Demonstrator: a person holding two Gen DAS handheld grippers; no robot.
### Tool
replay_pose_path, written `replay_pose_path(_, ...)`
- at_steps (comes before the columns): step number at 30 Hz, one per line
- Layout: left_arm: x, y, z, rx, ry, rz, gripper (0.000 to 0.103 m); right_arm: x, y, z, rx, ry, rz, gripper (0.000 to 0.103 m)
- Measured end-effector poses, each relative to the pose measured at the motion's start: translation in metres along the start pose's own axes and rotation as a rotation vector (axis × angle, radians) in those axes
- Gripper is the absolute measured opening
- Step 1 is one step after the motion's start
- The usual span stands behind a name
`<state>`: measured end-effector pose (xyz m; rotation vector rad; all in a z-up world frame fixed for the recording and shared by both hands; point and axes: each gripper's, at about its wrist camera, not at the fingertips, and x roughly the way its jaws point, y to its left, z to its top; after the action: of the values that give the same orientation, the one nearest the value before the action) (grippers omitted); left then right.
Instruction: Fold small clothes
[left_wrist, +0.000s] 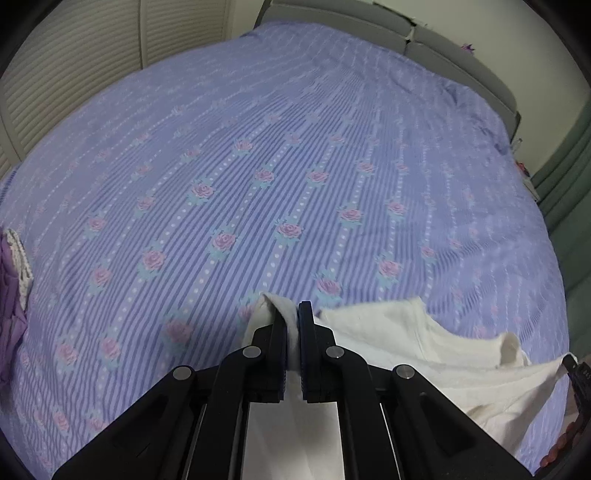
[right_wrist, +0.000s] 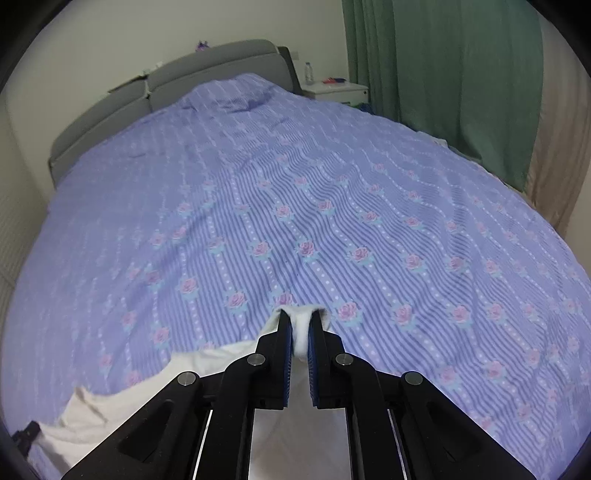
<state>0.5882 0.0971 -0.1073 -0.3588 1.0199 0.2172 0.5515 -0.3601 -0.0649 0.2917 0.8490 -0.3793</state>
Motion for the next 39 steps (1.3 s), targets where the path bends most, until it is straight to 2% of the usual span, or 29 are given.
replay_pose_path(3, 0.012, -0.002, 0.016, -0.008, 0.053, 0.007, 0.010, 0.015, 0.010, 0.008, -0.005, -0.007, -0.048, 0.010)
replay_pose_path(4, 0.014, -0.001, 0.020, -0.013, 0.056, 0.017, 0.014, 0.020, 0.015, 0.011, -0.022, -0.004, -0.055, 0.014)
replay_pose_path(5, 0.012, 0.000, 0.025, -0.025, 0.044, 0.029, 0.021, 0.023, 0.021, 0.014, -0.046, -0.001, -0.070, 0.019)
replay_pose_path(6, 0.008, 0.003, 0.031, -0.035, 0.015, 0.045, 0.027, 0.023, 0.027, 0.017, -0.070, -0.009, -0.084, 0.029)
replay_pose_path(7, 0.004, 0.004, 0.036, -0.038, -0.008, 0.063, 0.042, 0.021, 0.032, 0.019, -0.098, -0.032, -0.097, 0.035)
replay_pose_path(8, 0.000, 0.006, 0.041, -0.040, -0.032, 0.091, 0.049, 0.015, 0.041, 0.021, -0.140, -0.071, -0.118, 0.037)
replay_pose_path(9, -0.007, 0.007, 0.045, -0.031, -0.065, 0.123, 0.049, 0.009, 0.048, 0.024, -0.178, -0.105, -0.140, 0.040)
replay_pose_path(11, -0.025, 0.004, 0.046, 0.045, -0.160, 0.147, 0.049, -0.006, 0.058, 0.028, -0.220, -0.157, -0.166, 0.043)
replay_pose_path(13, -0.048, -0.002, 0.039, 0.190, -0.240, 0.080, 0.049, -0.026, 0.060, 0.031, -0.232, -0.178, -0.101, 0.050)
replay_pose_path(14, -0.056, -0.004, 0.034, 0.253, -0.260, 0.040, 0.049, -0.034, 0.059, 0.031, -0.240, -0.177, -0.069, 0.057)
replay_pose_path(15, -0.068, -0.009, 0.024, 0.354, -0.290, -0.009, 0.049, -0.044, 0.056, 0.029, -0.258, -0.178, -0.034, 0.059)
replay_pose_path(18, -0.089, -0.023, -0.005, 0.568, -0.335, -0.062, 0.049, -0.067, 0.051, 0.015, -0.356, -0.200, 0.039, 0.059)
replay_pose_path(21, -0.094, -0.042, -0.036, 0.738, -0.303, -0.186, 0.049, -0.083, 0.042, -0.009, -0.438, -0.218, 0.061, 0.059)
replay_pose_path(24, -0.076, -0.070, -0.062, 0.872, -0.252, -0.212, 0.047, -0.085, 0.024, -0.028, -0.419, -0.161, 0.136, 0.059)
replay_pose_path(26, -0.062, -0.084, -0.076, 0.913, -0.209, -0.239, 0.041, -0.085, 0.007, -0.043, -0.389, -0.134, 0.189, 0.059)
replay_pose_path(30, -0.037, -0.116, -0.096, 0.954, -0.145, -0.313, 0.039, -0.069, -0.013, -0.064, -0.374, -0.068, 0.236, 0.059)
replay_pose_path(34, -0.018, -0.136, -0.112, 1.031, -0.121, -0.294, 0.039, -0.050, -0.018, -0.084, -0.400, -0.025, 0.238, 0.059)
replay_pose_path(39, 0.008, -0.154, -0.113, 1.082, -0.057, -0.278, 0.035, -0.040, -0.015, -0.107, -0.418, 0.012, 0.279, 0.059)
